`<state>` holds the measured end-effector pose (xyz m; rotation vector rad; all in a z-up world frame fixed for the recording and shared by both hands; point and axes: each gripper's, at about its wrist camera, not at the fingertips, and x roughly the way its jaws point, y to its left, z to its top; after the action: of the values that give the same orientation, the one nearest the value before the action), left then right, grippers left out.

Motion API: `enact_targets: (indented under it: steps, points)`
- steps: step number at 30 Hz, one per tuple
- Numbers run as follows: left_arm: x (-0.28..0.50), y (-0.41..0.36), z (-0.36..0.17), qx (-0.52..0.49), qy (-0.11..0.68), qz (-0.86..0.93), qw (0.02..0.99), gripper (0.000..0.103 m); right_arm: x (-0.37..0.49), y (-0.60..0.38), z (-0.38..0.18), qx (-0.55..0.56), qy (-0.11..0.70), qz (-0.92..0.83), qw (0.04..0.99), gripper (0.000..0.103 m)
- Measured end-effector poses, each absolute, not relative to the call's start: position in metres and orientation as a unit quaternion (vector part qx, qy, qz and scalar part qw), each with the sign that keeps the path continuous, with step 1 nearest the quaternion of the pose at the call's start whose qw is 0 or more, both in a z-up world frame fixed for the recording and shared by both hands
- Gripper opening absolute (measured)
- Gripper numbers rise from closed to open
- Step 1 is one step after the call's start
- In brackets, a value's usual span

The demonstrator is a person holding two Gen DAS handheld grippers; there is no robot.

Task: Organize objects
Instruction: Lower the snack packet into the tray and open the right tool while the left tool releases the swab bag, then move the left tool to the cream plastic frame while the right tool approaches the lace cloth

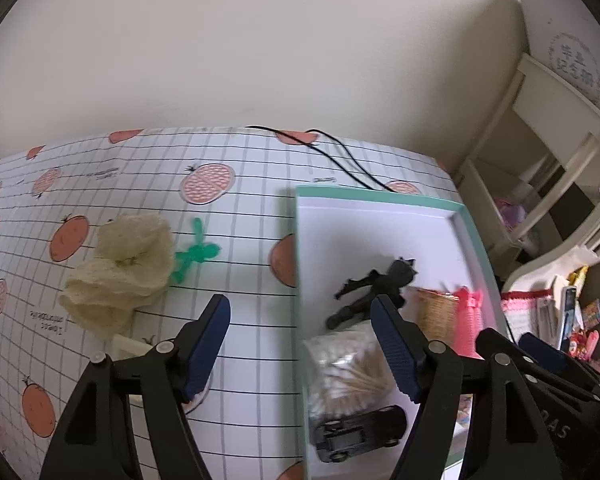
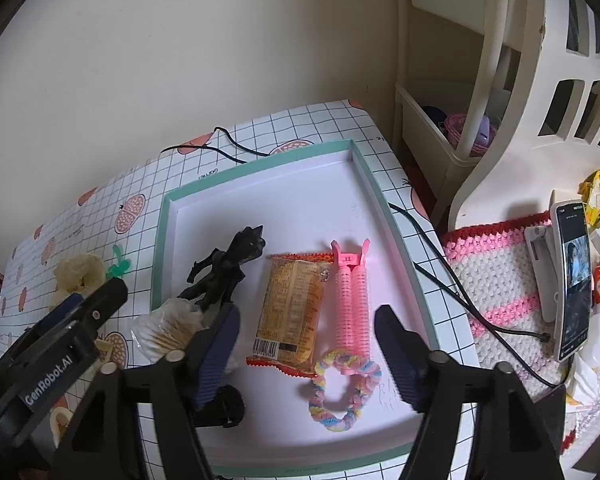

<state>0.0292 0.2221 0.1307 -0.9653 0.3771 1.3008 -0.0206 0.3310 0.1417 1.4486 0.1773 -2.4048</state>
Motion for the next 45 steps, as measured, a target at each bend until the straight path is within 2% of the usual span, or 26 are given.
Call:
enact_targets:
  steps: [1, 3, 7, 12, 14, 15, 17, 35, 45]
  points:
    - [0.027, 0.222, 0.129, -0.429, 0.170, 0.583, 0.669, 0.075, -0.020, 0.330, 0.141, 0.508, 0.063, -0.843, 0.164, 0.078]
    - [0.022, 0.222, 0.126, -0.431, 0.172, 0.590, 0.660, 0.085, -0.020, 0.329, 0.141, 0.508, 0.066, -0.843, 0.166, 0.081]
    - [0.012, 0.222, 0.121, -0.437, 0.170, 0.602, 0.646, 0.086, -0.019, 0.326, 0.140, 0.505, 0.074, -0.844, 0.166, 0.096]
    - [0.004, 0.222, 0.116, -0.442, 0.169, 0.612, 0.634, 0.086, -0.018, 0.325, 0.139, 0.505, 0.077, -0.843, 0.166, 0.102]
    - [0.001, 0.221, 0.114, -0.444, 0.168, 0.615, 0.630, 0.088, -0.018, 0.325, 0.139, 0.505, 0.077, -0.844, 0.166, 0.103]
    - [0.000, 0.221, 0.114, -0.444, 0.169, 0.616, 0.628, 0.096, -0.018, 0.325, 0.138, 0.505, 0.078, -0.843, 0.165, 0.103]
    - [-0.002, 0.221, 0.114, -0.444, 0.167, 0.620, 0.625, 0.099, -0.018, 0.325, 0.138, 0.505, 0.077, -0.843, 0.166, 0.103]
    - [-0.018, 0.218, 0.111, -0.451, 0.167, 0.625, 0.615, 0.100, -0.015, 0.317, 0.140, 0.505, 0.089, -0.843, 0.166, 0.103]
    - [-0.063, 0.208, 0.104, -0.467, 0.164, 0.640, 0.589, 0.100, -0.001, 0.289, 0.141, 0.500, 0.102, -0.840, 0.185, 0.103]
